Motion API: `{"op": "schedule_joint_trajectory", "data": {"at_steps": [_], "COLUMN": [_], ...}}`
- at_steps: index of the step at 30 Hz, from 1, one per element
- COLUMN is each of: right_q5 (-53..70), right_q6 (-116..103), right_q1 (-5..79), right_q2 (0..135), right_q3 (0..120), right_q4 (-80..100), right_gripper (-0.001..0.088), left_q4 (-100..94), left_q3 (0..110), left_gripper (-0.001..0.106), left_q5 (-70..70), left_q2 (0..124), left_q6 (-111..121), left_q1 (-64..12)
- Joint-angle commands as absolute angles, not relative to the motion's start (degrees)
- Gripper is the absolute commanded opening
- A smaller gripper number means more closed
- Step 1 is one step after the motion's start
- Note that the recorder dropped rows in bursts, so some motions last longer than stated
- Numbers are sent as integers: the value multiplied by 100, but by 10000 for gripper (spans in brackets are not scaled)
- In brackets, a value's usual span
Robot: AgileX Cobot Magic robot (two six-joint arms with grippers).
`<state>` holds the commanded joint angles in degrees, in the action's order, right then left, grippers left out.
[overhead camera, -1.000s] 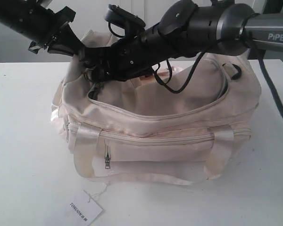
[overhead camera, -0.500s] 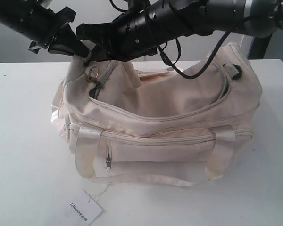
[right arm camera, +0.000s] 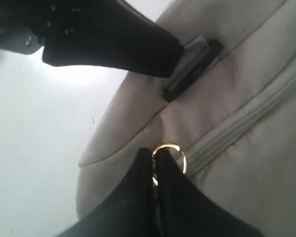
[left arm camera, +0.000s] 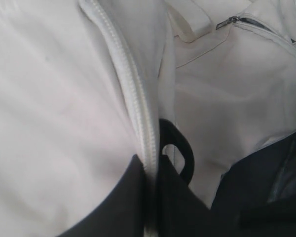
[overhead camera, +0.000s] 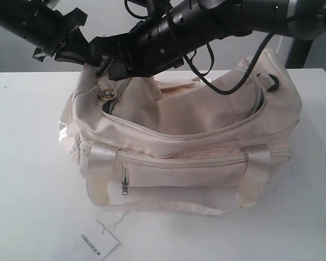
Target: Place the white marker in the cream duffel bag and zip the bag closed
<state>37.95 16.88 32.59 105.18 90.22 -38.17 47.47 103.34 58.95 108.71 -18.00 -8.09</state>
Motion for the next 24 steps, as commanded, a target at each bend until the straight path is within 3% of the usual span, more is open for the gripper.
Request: {"op": "schedule_joint_trajectory", "data": {"at_steps": [3,6,21,24], "right_q5": [3755,3640,3580,3646], "right_q6": [1629,1606,1284,1309], "right_q1": [3259,3259,3259,3259], "right_q2": [10631,10703,10950,10950], "right_q3": [9022,9022,9022,9022], "right_q4": [-3787,-3853,-4595,-4595], "right_gripper": [253,290,283,188], "left_q4": [4747,4747,4747,4747], "left_q3": [10334,10334,10334,10334], "left_gripper": [0,0,0,0], "left_q5": [5895,5895,5895,5857], "left_q2": [10871,10871,10871,10871], "left_q6": [-1800,-1800,-1825,-1825], "left_q1": [-809,-809,-809,-809]}}
